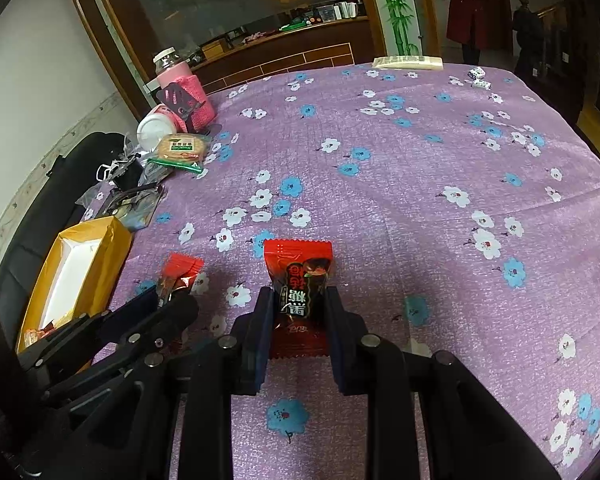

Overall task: Organize snacks
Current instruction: 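Grasp a red chocolate with the left gripper while the right grasps the other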

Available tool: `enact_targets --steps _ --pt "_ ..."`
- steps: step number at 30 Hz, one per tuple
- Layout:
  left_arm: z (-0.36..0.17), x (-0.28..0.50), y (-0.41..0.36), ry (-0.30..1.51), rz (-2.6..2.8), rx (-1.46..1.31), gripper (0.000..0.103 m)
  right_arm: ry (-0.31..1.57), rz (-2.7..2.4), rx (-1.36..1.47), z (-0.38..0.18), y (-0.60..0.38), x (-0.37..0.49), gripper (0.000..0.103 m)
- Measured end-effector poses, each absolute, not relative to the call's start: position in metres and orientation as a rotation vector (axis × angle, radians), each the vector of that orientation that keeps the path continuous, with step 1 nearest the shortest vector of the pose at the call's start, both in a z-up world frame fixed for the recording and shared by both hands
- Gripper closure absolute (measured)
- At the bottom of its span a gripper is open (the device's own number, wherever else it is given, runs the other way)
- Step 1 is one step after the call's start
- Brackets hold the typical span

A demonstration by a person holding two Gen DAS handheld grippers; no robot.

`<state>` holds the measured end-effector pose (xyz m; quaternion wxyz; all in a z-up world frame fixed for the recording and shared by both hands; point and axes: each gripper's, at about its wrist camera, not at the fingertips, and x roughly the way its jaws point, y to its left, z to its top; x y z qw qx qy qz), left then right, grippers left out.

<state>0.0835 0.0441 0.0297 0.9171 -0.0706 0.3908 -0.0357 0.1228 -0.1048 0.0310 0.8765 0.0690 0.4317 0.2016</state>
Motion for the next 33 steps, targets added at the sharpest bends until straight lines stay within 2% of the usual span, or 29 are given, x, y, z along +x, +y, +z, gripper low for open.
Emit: enact_targets --steps 33 --pt "0.04 0.079 0.053 0.768 -0.031 -0.175 0.076 0.862 0.431 0.143 0.042 -0.106 0.118 0.079"
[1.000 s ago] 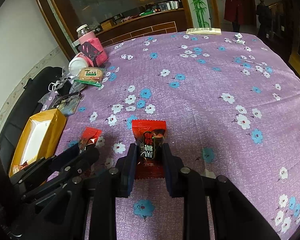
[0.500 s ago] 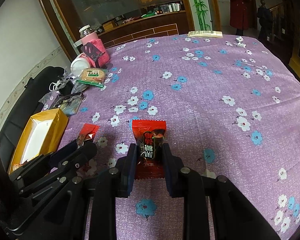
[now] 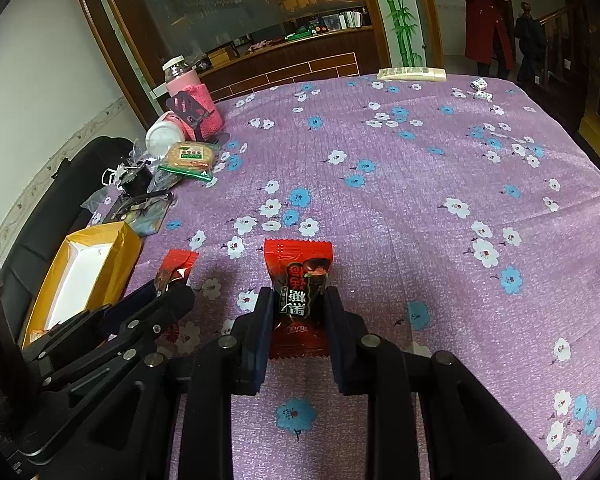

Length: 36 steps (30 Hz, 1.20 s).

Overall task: Organize snacks
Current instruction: 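Grasp a red chocolate with the left gripper while the right grasps the other, then carry both red chocolates over the white box with both grippers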

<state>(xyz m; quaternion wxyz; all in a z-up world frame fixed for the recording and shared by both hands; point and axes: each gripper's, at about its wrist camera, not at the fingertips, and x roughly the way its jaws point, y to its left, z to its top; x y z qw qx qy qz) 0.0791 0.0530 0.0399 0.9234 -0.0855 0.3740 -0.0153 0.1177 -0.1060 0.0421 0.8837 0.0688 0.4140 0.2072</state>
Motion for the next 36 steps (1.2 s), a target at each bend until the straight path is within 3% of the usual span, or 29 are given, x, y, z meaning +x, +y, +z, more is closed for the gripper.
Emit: enact_targets --steps 19,36 --pt "0.078 0.033 0.066 0.721 -0.007 -0.185 0.076 0.806 0.482 0.16 0.058 -0.104 0.104 0.079" --pt "0.104 -0.031 0.143 0.628 0.069 -0.262 0.075 0.83 0.654 0.191 0.084 -0.066 0.069 0.079"
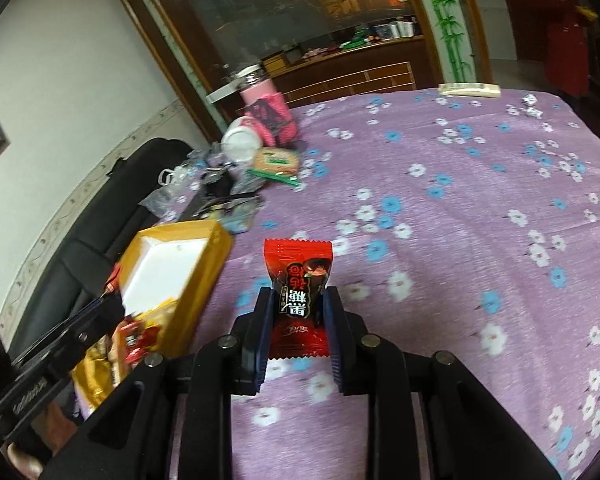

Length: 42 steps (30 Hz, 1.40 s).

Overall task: Organize snacks
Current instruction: 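Carry both red chocolates over the white box with both grippers, then lower the red chocolates into the box and open both grippers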

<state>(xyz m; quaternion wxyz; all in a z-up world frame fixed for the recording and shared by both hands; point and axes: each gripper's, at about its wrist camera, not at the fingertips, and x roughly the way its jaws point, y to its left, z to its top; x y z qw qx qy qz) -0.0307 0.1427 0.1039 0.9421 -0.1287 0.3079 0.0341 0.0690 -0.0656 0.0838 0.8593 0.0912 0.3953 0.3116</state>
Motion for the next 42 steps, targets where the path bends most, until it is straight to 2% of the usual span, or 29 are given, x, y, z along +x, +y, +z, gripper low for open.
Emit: enact_targets --steps 19,42 --pt "0.072 -0.087 0.252 0.613 0.28 -0.354 0.075 0.87 0.912 0.004 0.086 0.068 -0.012 0.079" --pt "0.035 -0.097 0.292 0.637 0.32 -0.352 0.075 0.901 1.021 -0.164 0.054 0.147 -0.045 0.079"
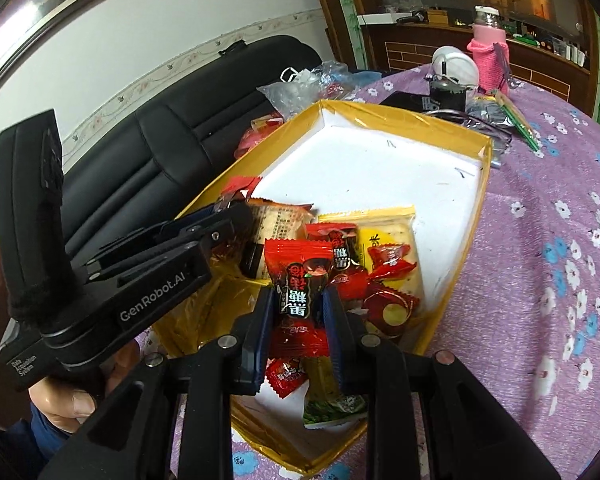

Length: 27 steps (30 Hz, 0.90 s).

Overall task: Organize snacks
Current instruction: 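Lower the red chocolates into the box and open both grippers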

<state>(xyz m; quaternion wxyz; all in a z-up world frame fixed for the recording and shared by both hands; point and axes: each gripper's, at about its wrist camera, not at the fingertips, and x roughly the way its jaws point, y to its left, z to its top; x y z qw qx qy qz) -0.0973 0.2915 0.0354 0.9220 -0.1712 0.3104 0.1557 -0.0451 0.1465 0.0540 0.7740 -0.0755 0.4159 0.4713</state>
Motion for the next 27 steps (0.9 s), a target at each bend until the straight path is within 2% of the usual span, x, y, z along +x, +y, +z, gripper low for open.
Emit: enact_targets --steps 27 --pt "0.03 -0.097 0.299 0.647 0.316 -0.352 0.075 0.885 1.068 -0.205 0.036 0.168 -0.059 0.079"
